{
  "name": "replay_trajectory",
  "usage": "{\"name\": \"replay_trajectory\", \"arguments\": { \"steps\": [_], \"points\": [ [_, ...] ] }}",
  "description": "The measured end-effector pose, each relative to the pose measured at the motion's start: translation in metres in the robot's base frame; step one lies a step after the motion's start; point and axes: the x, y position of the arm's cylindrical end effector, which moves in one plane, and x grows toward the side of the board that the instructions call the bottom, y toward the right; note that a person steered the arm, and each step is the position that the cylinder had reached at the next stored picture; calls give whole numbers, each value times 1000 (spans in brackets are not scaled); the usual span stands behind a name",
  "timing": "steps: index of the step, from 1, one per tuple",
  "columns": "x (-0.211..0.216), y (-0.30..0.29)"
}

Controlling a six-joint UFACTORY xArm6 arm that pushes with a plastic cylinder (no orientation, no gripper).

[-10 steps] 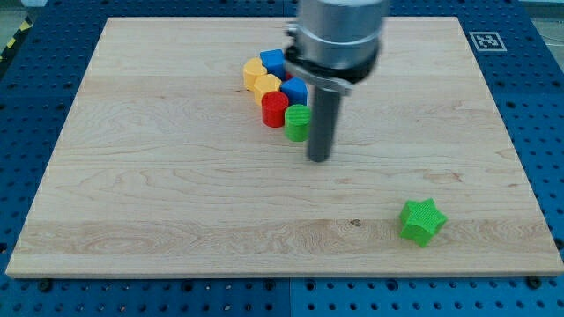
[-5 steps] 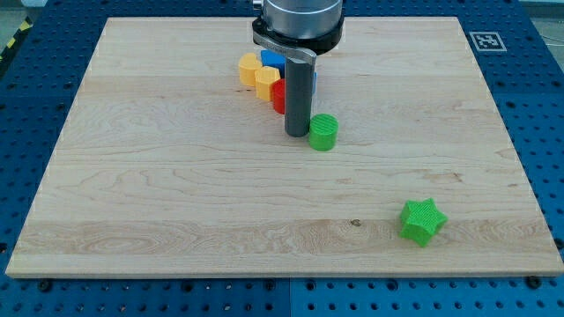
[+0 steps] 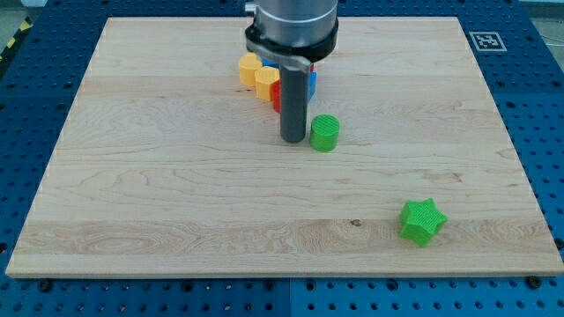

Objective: Move the green blocks to the bottom center

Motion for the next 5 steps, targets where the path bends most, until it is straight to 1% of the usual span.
{"name": "replay_trajectory", "arguments": {
  "steps": [1, 2, 3, 4, 5],
  "points": [
    [-20, 9],
    [-28, 38],
    [11, 60],
    [68, 66],
    [62, 66]
  ]
}}
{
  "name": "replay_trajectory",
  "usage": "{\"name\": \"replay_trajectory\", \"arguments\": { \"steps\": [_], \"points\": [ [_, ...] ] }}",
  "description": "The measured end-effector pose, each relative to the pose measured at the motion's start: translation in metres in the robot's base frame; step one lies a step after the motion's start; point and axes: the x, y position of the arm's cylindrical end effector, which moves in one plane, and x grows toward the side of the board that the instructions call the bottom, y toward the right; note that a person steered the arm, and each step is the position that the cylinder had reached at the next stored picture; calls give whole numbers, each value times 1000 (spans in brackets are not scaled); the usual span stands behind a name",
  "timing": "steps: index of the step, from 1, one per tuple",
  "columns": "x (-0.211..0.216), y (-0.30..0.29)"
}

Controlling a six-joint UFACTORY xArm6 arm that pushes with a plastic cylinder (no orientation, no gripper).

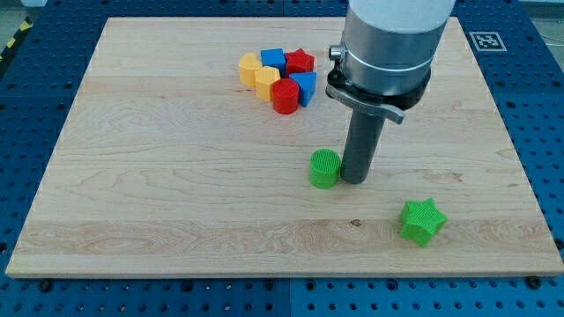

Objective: Move the green blocks to the bottom center

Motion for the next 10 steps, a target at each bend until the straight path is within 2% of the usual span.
{"name": "replay_trajectory", "arguments": {
  "steps": [1, 2, 4, 5, 6, 7, 10],
  "points": [
    [-40, -14],
    [-38, -49],
    [34, -47],
    [33, -64],
    [41, -63],
    [50, -31],
    [16, 2]
  ]
}}
